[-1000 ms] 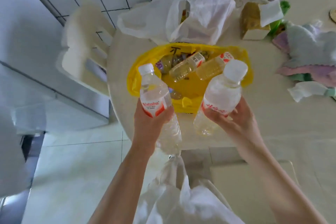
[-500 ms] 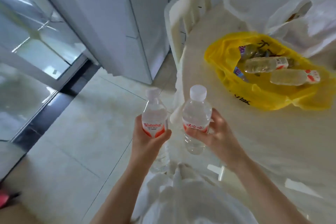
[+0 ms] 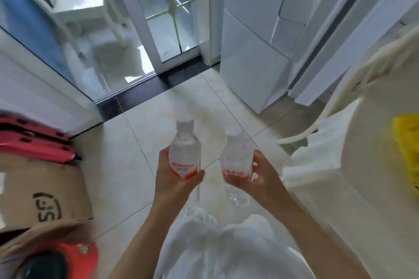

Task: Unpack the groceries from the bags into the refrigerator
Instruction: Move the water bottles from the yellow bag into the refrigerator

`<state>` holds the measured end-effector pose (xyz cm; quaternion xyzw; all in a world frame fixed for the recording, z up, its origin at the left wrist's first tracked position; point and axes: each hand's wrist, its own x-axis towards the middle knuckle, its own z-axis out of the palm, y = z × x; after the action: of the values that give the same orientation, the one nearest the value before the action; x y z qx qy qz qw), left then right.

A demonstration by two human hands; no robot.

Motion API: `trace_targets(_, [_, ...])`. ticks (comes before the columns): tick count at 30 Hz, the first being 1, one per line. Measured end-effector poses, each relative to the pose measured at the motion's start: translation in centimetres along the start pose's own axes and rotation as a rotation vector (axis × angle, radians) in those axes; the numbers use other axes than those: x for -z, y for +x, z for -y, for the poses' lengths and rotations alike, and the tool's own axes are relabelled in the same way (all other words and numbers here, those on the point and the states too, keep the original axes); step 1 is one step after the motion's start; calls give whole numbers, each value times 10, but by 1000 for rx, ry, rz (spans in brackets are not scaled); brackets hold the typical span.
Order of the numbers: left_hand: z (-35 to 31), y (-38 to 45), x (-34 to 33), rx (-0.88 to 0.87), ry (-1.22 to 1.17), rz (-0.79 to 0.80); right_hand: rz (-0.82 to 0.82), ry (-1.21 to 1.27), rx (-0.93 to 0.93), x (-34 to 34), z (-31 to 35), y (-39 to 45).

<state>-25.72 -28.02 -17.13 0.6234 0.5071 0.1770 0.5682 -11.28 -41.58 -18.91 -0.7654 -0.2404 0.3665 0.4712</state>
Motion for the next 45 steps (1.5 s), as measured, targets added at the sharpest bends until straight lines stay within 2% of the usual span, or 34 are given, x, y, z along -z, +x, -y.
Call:
trace_targets(5, [5, 49, 68, 32, -23, -98, 70, -16, 45, -73, 40, 46])
trace_targets(11, [0, 110, 116, 48, -38, -153, 91, 17, 34, -120, 76, 97])
trace_targets(22, [-61, 256, 108, 7, -15, -120, -12, 112, -52, -119, 131, 229])
trace_targets(30, [-134, 376, 72, -127, 74, 0, -81, 38, -26, -83, 176, 347])
trace_targets(37, [-179, 465, 52, -191, 111, 103, -253, 91, -73, -64, 209, 426])
trace_targets(45, [-226, 584, 34, -257, 213, 311, -471, 187, -112, -65, 235, 500])
